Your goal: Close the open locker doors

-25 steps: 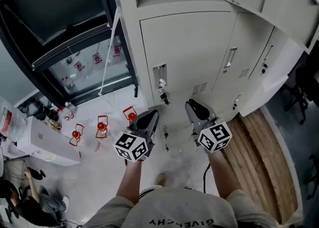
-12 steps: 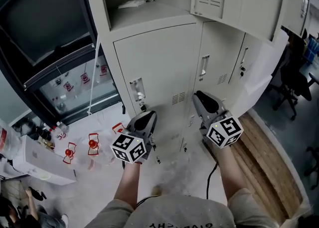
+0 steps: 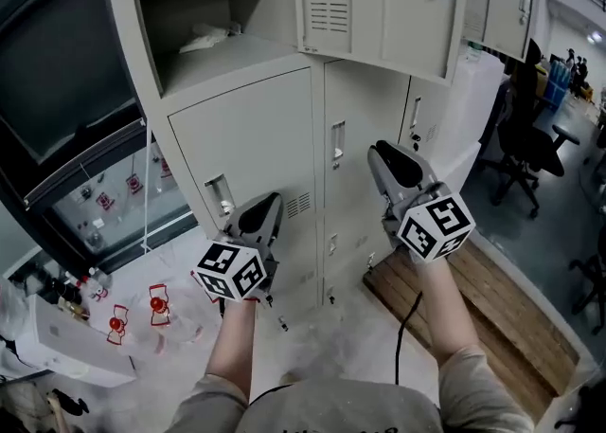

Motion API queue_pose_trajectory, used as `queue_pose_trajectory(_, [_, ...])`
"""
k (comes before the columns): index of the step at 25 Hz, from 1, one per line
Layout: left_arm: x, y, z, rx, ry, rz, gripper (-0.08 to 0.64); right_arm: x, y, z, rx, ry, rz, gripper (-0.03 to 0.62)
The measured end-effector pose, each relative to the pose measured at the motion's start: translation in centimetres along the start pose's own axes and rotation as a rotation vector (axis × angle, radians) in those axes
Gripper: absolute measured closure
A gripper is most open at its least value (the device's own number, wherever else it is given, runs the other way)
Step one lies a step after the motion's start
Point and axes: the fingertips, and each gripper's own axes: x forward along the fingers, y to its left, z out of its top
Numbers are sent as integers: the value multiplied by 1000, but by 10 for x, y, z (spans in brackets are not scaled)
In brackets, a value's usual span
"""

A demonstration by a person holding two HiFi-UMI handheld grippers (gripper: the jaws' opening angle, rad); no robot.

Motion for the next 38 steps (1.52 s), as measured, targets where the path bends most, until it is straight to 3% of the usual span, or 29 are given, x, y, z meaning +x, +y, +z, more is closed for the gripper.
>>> queue_pose_trajectory(10, [28, -37, 25, 31, -6, -50, 563, -22, -51, 86, -105, -118, -111, 450])
queue_pose_trajectory(15, [33, -52, 28, 42, -5, -65, 563, -25, -72, 119, -89, -166, -150, 398])
queue_pose_trajectory(30, [19, -69, 20, 34, 26, -45, 563, -27, -53, 142, -93, -212, -63, 397])
queue_pose_trajectory(38, [-3, -57, 21, 53, 29, 25, 563, -27, -29, 149, -100, -234, 8, 426])
